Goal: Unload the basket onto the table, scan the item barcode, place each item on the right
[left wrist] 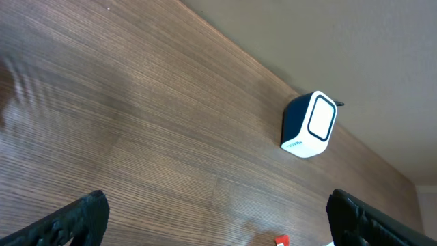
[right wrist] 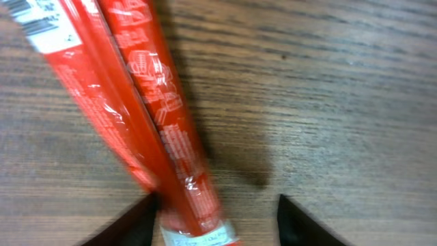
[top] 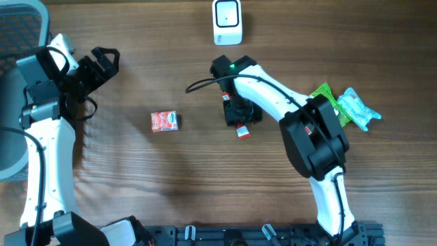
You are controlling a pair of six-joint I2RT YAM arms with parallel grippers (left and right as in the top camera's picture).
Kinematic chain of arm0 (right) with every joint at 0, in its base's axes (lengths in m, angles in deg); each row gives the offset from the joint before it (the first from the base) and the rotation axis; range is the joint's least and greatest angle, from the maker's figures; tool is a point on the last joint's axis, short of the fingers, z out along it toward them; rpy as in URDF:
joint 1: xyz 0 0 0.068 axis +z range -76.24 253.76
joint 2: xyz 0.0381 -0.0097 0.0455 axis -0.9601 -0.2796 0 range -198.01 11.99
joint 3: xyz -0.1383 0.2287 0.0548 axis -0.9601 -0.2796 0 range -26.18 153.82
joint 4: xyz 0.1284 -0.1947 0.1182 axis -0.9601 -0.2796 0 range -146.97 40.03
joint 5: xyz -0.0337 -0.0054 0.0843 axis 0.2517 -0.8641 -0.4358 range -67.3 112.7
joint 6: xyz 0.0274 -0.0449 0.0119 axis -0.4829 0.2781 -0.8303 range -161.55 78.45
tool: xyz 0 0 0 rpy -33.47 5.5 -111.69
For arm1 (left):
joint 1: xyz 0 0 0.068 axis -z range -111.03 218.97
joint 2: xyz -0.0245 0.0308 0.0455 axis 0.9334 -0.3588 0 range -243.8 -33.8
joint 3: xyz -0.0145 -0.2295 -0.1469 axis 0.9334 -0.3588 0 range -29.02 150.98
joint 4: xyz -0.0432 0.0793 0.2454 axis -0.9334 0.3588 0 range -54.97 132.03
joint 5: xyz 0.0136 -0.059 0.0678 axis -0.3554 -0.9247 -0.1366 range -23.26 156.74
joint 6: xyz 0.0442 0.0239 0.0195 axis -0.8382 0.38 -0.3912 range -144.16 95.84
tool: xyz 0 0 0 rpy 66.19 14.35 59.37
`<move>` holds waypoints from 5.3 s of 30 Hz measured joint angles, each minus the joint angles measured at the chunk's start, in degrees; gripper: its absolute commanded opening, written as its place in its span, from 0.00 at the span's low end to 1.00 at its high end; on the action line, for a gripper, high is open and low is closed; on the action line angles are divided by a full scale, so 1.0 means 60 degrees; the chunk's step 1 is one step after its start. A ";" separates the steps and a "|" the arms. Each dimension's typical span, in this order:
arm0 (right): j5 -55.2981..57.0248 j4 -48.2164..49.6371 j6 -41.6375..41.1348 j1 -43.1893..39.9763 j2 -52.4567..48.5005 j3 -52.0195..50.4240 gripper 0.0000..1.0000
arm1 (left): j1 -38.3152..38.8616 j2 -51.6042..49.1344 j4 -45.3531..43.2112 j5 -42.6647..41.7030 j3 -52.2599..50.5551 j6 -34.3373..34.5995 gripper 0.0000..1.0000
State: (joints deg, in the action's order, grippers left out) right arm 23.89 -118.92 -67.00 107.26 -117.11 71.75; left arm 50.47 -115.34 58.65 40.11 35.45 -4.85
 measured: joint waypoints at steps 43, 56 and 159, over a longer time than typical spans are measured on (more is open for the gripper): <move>0.7122 0.4710 -0.0291 0.2135 0.3402 -0.5067 0.05 | 0.0000 0.0000 0.0000 0.0000 0.0000 0.0000 1.00; 0.7734 0.4870 0.0565 0.2135 0.1963 -0.5049 0.54 | 0.0000 0.0000 0.0000 0.0000 0.0000 0.0000 1.00; 0.9668 1.8181 1.6626 -0.0040 -0.0291 -0.3118 0.04 | 0.0000 0.0000 0.0000 -0.0029 0.0000 -0.0025 1.00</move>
State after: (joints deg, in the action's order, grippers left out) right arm 81.90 -9.83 32.76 107.02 -118.86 53.04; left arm 50.47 -115.34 58.65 39.94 35.45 -5.00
